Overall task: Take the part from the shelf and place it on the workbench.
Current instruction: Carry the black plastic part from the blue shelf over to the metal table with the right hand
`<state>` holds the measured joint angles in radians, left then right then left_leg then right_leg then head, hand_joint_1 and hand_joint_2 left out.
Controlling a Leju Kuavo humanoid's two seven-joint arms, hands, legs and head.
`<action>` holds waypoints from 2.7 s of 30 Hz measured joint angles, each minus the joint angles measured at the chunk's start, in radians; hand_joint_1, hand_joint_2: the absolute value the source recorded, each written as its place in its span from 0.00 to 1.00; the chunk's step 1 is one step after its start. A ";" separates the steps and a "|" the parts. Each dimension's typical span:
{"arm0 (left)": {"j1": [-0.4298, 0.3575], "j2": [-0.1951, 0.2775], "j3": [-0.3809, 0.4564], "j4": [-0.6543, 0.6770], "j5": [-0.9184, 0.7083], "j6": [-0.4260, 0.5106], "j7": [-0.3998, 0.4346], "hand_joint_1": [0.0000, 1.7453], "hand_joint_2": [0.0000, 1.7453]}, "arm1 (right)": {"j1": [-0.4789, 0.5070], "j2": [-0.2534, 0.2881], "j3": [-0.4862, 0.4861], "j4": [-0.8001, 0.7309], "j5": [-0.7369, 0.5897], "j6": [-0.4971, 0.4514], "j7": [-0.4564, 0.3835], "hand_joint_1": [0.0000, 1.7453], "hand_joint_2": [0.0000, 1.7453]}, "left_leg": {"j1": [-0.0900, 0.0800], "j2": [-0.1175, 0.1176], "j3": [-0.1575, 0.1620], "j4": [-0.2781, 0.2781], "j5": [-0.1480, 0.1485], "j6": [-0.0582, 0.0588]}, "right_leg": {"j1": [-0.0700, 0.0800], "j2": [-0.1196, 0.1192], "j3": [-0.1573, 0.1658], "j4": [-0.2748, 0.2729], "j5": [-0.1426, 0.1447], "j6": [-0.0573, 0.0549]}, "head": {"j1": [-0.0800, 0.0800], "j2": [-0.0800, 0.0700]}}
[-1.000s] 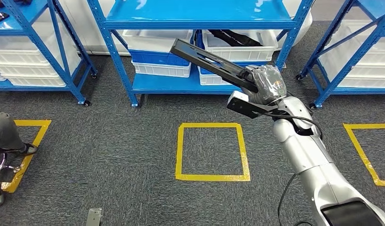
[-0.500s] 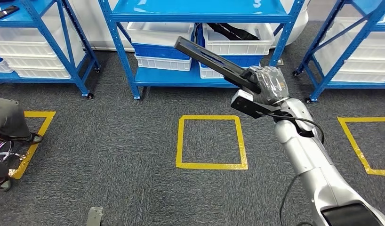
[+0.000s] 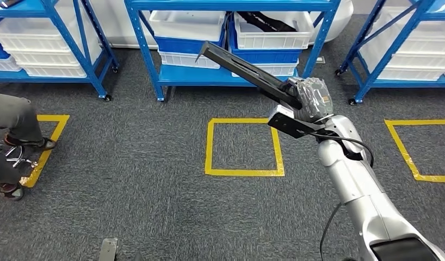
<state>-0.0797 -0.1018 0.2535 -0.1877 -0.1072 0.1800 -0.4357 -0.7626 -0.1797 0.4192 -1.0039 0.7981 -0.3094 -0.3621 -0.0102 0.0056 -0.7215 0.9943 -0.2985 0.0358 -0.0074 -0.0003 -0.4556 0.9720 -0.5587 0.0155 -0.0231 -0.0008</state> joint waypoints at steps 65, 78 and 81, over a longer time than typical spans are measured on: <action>0.025 -0.006 0.037 0.000 -0.009 0.020 0.018 0.00 1.00 | 0.012 0.063 0.064 0.000 0.142 0.004 -0.003 1.00 1.00 | 0.013 -0.039 0.004 0.141 -0.167 -0.032 | -0.015 0.003 -0.094 0.023 0.090 -0.023 | -0.006 0.000; 0.031 -0.001 0.044 0.000 -0.002 0.022 0.011 0.00 1.00 | 0.001 0.111 0.094 0.003 0.156 0.005 0.002 1.00 1.00 | 0.022 0.020 0.099 0.010 -0.121 -0.012 | -0.002 -0.098 -0.096 0.040 0.066 0.021 | 0.000 0.000; 0.028 -0.001 0.055 0.000 0.006 0.033 0.012 0.00 1.00 | 0.001 0.117 0.102 0.007 0.164 0.005 -0.003 1.00 1.00 | 0.024 -0.012 0.098 0.004 -0.110 0.006 | -0.007 -0.019 -0.172 0.204 -0.014 0.011 | 0.002 0.000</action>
<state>-0.0513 -0.1023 0.3083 -0.1873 -0.1010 0.2130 -0.4233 -0.7620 -0.0631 0.5213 -0.9971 0.9619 -0.3042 -0.3654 0.0135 -0.0065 -0.6234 0.9988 -0.4084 0.0415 -0.0145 -0.0192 -0.6277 1.1755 -0.5729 0.0268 -0.0211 -0.0008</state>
